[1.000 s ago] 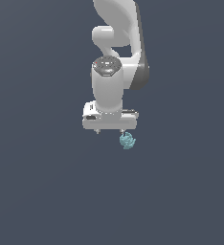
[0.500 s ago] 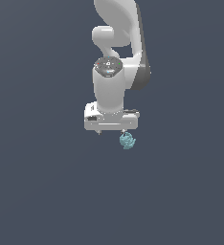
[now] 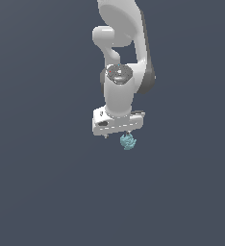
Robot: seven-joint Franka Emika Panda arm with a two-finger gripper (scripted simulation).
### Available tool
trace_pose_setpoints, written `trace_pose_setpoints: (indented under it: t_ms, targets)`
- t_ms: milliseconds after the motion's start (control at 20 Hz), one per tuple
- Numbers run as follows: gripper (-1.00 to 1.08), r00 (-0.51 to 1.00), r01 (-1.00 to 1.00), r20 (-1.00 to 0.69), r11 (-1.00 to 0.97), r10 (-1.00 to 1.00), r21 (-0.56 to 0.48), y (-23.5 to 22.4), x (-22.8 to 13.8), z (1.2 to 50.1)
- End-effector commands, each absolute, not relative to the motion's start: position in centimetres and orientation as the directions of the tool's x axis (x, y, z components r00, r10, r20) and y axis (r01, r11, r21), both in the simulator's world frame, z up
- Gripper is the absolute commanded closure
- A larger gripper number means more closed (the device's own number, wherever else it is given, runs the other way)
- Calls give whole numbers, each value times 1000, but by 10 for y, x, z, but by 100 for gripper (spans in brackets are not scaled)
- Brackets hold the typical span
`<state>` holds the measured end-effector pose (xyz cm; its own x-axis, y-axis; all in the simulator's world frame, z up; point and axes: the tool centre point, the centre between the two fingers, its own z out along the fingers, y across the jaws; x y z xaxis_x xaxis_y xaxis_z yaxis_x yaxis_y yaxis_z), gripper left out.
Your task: Pick up the object and move it to a goal position.
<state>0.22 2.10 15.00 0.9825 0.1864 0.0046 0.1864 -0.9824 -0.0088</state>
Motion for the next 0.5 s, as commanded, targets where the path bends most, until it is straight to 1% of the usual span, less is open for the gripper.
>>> trace_pose_setpoints:
  t_ms: [0, 250, 450]
  targets:
    - [-92, 966, 257, 3, -966, 257, -6, 32, -2, 141]
    - [-92, 913, 408, 1, -913, 408, -1, 55, -11, 121]
    - [-92, 871, 492, 0, -871, 492, 0, 68, -17, 110]
